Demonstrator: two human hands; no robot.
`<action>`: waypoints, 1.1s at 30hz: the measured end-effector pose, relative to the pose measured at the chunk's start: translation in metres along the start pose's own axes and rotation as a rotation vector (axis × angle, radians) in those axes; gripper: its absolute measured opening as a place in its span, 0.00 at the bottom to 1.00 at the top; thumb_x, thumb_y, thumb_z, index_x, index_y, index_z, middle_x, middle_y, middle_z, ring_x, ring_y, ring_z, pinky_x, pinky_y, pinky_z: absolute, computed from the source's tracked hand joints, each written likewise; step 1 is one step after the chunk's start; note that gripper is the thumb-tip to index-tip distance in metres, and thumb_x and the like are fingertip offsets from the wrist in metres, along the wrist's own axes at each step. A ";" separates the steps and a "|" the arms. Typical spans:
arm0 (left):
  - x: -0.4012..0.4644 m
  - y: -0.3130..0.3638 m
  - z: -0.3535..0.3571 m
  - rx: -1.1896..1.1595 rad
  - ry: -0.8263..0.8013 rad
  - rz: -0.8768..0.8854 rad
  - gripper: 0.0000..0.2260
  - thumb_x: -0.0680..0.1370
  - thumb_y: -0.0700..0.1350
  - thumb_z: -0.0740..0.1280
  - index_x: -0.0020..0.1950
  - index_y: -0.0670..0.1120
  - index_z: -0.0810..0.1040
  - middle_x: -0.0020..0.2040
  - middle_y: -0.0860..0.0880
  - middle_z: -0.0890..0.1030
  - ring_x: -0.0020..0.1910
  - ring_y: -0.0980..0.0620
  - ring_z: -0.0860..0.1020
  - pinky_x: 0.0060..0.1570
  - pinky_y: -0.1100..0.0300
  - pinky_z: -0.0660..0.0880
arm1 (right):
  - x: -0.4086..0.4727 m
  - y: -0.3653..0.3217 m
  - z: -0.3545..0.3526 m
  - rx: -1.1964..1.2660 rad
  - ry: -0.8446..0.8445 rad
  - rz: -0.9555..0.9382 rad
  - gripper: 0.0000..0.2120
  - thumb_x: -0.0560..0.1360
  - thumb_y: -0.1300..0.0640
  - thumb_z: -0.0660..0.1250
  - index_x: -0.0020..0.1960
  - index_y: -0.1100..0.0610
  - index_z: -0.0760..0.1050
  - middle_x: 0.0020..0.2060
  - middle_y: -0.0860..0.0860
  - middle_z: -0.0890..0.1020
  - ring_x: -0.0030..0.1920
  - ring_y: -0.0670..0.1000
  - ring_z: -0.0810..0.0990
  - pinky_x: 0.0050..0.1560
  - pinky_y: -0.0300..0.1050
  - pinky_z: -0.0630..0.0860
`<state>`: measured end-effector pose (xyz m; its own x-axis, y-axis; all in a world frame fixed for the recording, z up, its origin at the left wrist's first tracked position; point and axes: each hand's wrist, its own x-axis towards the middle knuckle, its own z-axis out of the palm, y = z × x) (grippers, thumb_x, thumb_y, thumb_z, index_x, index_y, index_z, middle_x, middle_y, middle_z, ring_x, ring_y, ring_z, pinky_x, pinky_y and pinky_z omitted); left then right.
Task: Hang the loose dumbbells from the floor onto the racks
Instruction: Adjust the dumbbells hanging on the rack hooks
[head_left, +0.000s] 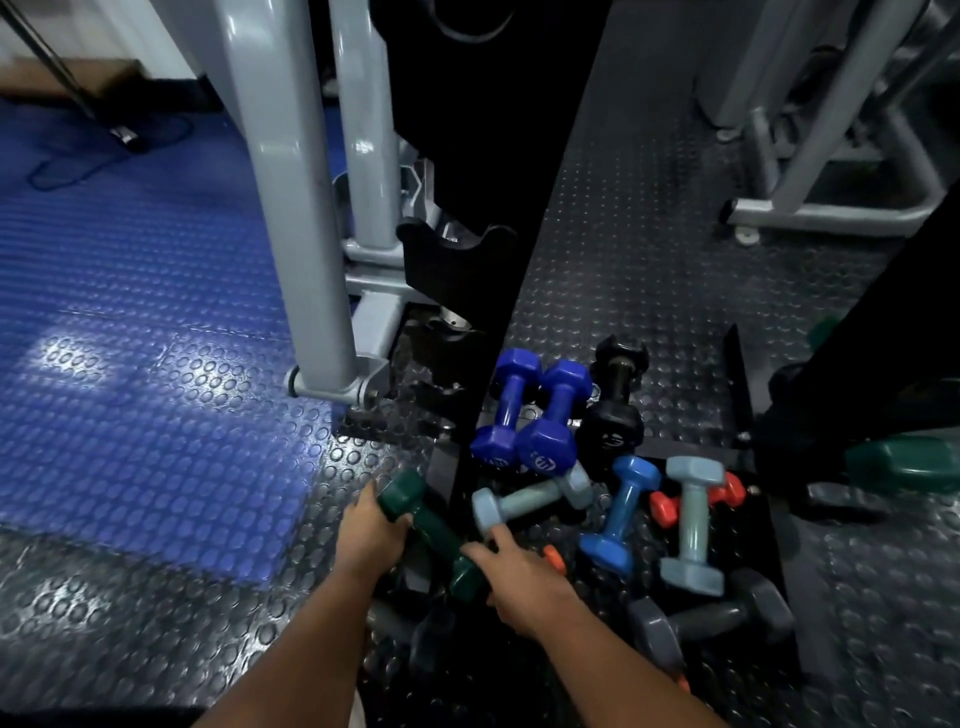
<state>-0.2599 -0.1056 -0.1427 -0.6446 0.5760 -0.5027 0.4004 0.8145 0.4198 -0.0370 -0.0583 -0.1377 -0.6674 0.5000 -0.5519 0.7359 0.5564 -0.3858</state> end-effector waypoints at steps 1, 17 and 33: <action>-0.002 -0.001 -0.001 -0.010 -0.007 -0.002 0.35 0.75 0.49 0.77 0.78 0.47 0.65 0.62 0.44 0.82 0.58 0.42 0.82 0.62 0.47 0.79 | 0.000 -0.001 0.002 -0.034 0.005 -0.005 0.34 0.76 0.65 0.69 0.75 0.44 0.61 0.71 0.54 0.60 0.57 0.63 0.81 0.60 0.67 0.76; 0.033 -0.023 -0.007 -0.045 -0.016 0.047 0.22 0.70 0.55 0.81 0.59 0.48 0.82 0.41 0.44 0.86 0.41 0.41 0.85 0.41 0.47 0.80 | -0.009 -0.012 -0.033 0.129 -0.025 -0.034 0.22 0.74 0.59 0.73 0.61 0.47 0.66 0.62 0.53 0.69 0.61 0.67 0.78 0.58 0.74 0.72; -0.031 0.083 -0.139 -0.077 0.180 0.193 0.19 0.76 0.49 0.77 0.64 0.43 0.81 0.58 0.39 0.85 0.60 0.36 0.80 0.57 0.47 0.76 | -0.054 -0.047 -0.135 0.160 0.321 -0.246 0.31 0.76 0.58 0.72 0.77 0.50 0.67 0.73 0.50 0.71 0.70 0.59 0.75 0.71 0.55 0.73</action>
<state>-0.2971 -0.0657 0.0128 -0.6694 0.6926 -0.2687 0.4804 0.6795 0.5545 -0.0506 -0.0216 0.0103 -0.8079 0.5608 -0.1810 0.5423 0.5874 -0.6007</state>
